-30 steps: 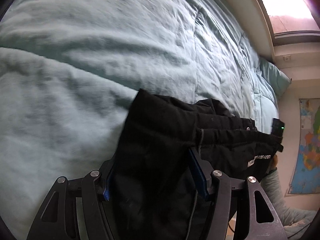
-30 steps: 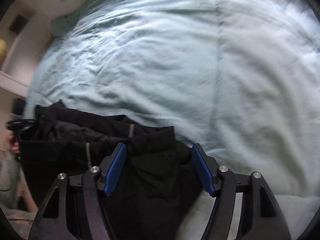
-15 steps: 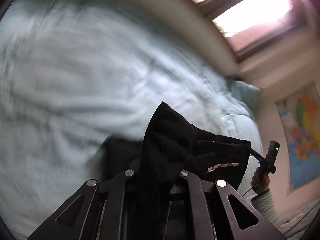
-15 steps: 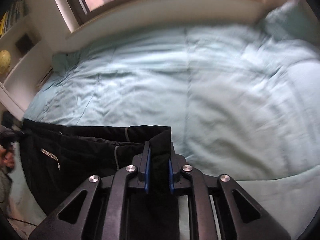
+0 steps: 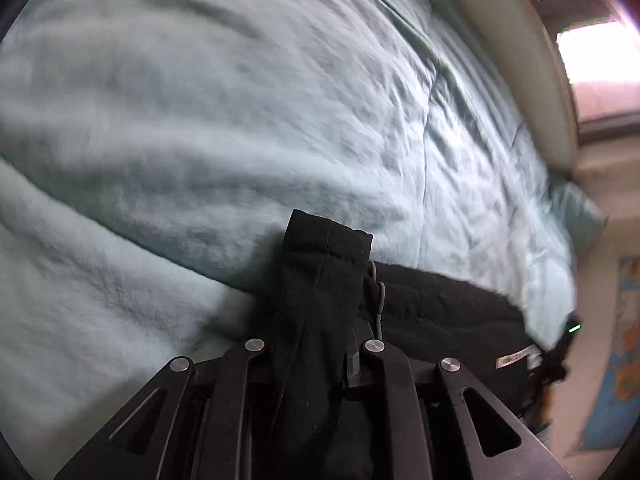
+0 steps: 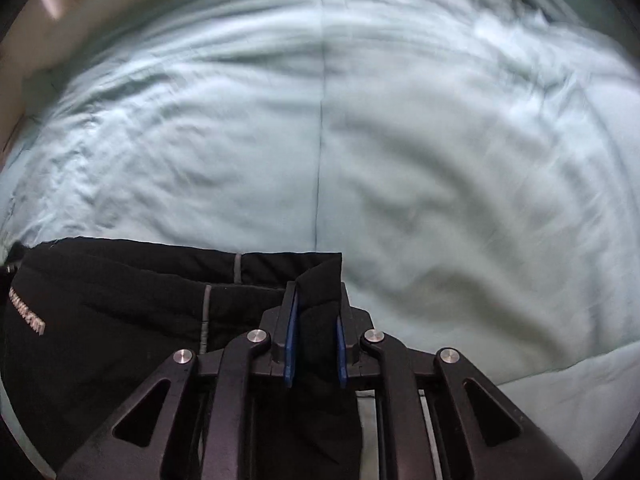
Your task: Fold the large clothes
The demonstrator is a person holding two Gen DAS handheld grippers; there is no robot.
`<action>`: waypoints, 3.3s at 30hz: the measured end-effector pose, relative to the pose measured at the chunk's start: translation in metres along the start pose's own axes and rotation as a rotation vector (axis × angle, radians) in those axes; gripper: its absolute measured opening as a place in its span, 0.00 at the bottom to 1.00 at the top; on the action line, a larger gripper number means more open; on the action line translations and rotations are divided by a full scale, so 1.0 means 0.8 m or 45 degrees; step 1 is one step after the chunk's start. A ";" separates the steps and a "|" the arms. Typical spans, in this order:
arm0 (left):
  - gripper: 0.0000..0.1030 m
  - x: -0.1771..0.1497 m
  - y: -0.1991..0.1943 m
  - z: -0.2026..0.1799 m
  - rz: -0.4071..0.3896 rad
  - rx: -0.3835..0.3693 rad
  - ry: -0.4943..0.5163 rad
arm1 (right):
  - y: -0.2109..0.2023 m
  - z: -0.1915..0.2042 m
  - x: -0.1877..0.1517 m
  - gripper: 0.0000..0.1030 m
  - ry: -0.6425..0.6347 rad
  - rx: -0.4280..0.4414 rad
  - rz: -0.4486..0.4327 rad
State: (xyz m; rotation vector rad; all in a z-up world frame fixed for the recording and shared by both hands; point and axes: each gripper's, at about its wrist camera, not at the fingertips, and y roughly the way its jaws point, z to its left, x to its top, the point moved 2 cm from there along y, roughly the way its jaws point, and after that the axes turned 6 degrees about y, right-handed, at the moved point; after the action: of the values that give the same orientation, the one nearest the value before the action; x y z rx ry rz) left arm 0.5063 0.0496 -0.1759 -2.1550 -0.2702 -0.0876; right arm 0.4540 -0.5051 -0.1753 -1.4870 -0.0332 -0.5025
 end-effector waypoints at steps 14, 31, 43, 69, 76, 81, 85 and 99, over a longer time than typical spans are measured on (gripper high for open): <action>0.33 0.001 -0.138 -0.030 -0.062 -0.071 0.139 | -0.107 -0.011 -0.028 0.50 0.084 -0.082 -0.155; 0.33 -0.236 -0.036 -0.221 0.127 0.263 0.824 | -0.143 0.182 -0.179 0.54 -0.099 0.085 -0.050; 0.31 -0.217 -0.039 -0.175 0.183 0.162 0.598 | -0.112 0.180 -0.184 0.58 -0.080 0.129 0.071; 0.44 -0.250 -0.155 -0.084 0.016 0.134 0.410 | -0.152 0.181 -0.191 0.62 -0.200 0.167 0.028; 0.55 -0.278 -0.104 -0.039 0.055 0.000 0.314 | -0.084 0.160 -0.232 0.63 -0.076 0.131 0.227; 0.55 -0.275 -0.129 -0.061 0.027 0.100 0.341 | -0.113 0.149 -0.227 0.63 -0.031 0.138 0.211; 0.55 -0.276 -0.168 -0.066 -0.031 0.110 0.332 | -0.151 0.135 -0.227 0.63 -0.020 0.106 0.115; 0.55 -0.231 -0.225 -0.012 -0.075 0.204 0.242 | -0.196 0.040 -0.207 0.66 0.158 -0.031 -0.040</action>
State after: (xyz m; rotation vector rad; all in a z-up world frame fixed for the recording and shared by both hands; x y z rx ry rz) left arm 0.2861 0.1096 -0.0555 -1.9641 -0.2222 -0.2930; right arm 0.2613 -0.4247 -0.0783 -1.4785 0.0474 -0.6221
